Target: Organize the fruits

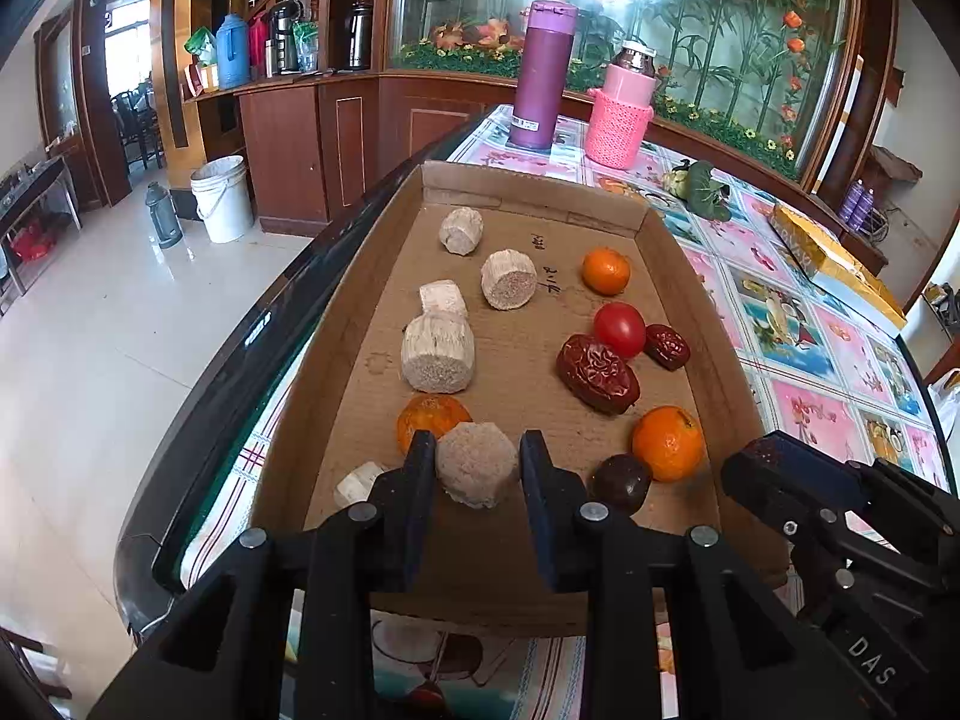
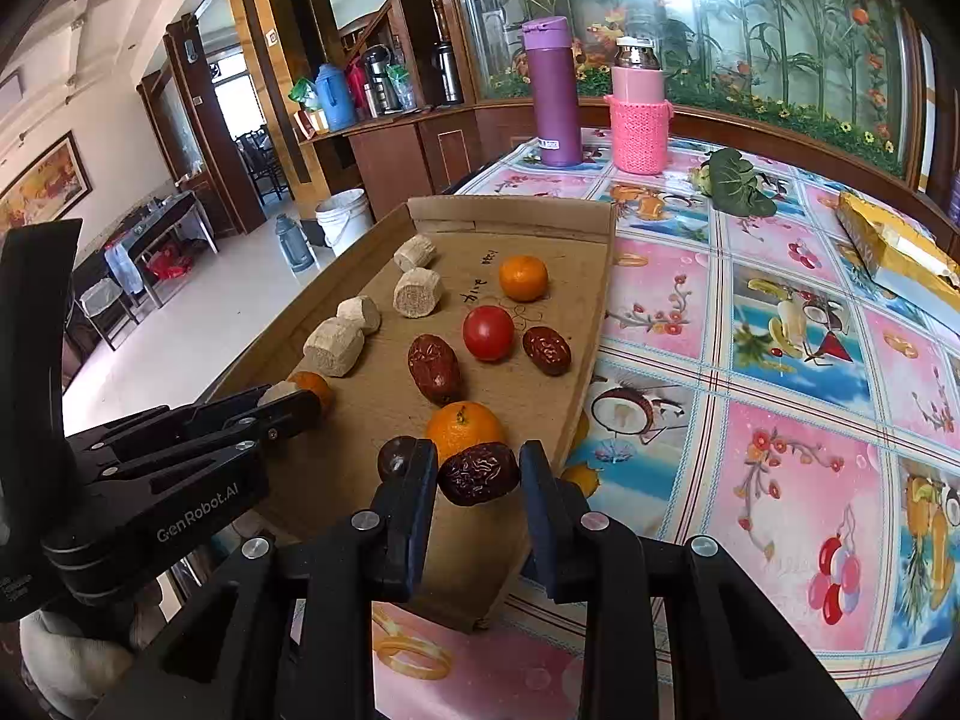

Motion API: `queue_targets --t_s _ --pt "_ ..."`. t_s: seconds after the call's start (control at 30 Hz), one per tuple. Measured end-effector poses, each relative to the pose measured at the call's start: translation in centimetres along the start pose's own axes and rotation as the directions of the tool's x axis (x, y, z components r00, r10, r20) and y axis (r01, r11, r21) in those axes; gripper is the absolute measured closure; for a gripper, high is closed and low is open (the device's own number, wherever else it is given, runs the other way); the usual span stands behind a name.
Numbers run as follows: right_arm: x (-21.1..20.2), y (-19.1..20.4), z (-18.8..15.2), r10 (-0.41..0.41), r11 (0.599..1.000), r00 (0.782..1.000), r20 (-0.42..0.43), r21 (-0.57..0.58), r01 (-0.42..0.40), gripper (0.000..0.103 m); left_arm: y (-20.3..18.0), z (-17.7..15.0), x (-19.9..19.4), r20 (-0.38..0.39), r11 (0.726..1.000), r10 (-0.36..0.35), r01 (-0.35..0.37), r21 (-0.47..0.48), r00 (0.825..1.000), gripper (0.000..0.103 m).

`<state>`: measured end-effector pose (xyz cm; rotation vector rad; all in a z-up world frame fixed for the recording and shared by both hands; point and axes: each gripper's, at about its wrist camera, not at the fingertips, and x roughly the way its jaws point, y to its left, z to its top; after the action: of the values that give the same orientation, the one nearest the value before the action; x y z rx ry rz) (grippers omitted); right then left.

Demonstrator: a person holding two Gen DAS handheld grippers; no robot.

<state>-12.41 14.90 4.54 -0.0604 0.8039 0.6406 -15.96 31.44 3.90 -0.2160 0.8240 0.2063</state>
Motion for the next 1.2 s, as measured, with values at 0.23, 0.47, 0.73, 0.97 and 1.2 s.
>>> queue_targets --t_s 0.23,0.47,0.73,0.97,1.2 --pt "0.7 0.4 -0.5 -0.015 1.000 1.000 -0.011 0.008 0.015 0.072 0.3 -0.3 0.2 0.004 1.000 -0.007 0.007 -0.005 1.000 0.075" --pt "0.7 0.8 -0.8 -0.026 1.000 1.000 -0.001 0.000 0.026 0.072 0.3 -0.3 0.2 0.007 1.000 -0.013 0.013 -0.015 1.000 0.070" --pt "0.7 0.8 -0.8 -0.021 1.000 1.000 -0.002 0.001 0.021 0.069 0.4 0.0 -0.5 0.025 0.998 -0.026 0.027 -0.050 0.999 0.042" --pt "0.2 1.1 -1.0 0.000 1.000 1.000 0.012 -0.006 0.000 0.054 0.4 0.2 -1.9 0.061 0.997 -0.031 0.036 -0.066 0.998 0.033" --pt "-1.5 -0.3 -0.9 0.002 0.999 0.999 0.054 0.038 -0.004 0.051 -0.6 0.2 -3.4 0.092 0.999 -0.015 0.020 -0.051 0.996 0.030"
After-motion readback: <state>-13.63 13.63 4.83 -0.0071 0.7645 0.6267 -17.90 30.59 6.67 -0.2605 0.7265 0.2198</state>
